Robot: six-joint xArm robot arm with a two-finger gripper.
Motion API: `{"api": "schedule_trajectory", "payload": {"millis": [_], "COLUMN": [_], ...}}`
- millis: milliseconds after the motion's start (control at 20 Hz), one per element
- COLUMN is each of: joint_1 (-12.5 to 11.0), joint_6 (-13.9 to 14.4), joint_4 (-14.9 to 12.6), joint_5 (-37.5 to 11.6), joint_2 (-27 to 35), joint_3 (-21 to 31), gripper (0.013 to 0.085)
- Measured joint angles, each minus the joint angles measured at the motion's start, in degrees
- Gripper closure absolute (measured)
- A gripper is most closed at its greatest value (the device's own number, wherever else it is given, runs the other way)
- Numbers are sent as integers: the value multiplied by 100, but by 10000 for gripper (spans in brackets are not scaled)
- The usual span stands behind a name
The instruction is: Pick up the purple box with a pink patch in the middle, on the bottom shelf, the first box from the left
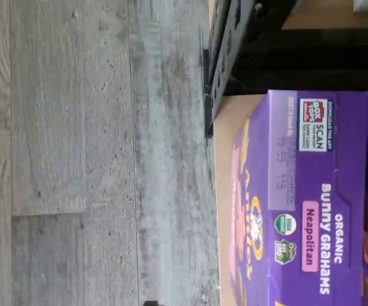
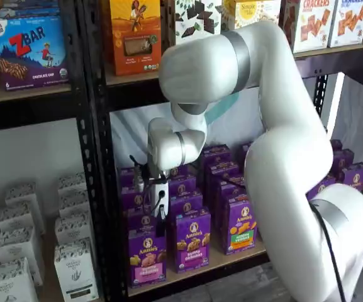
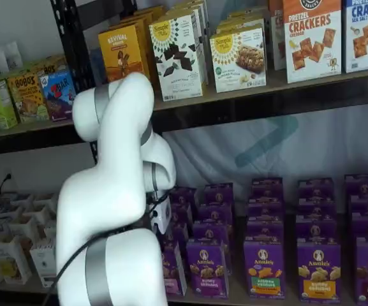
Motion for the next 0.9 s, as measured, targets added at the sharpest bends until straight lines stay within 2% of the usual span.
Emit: {"api": "schedule_trajectory", "payload": {"millis": [200,900], "joint_1": [30,79], "joint_6": [220,267], "joint_4": [-223,-225], "joint_5": [1,-46], "joint_2": [188,671], "joint_3": [-129,-526], "gripper": [130,130]}}
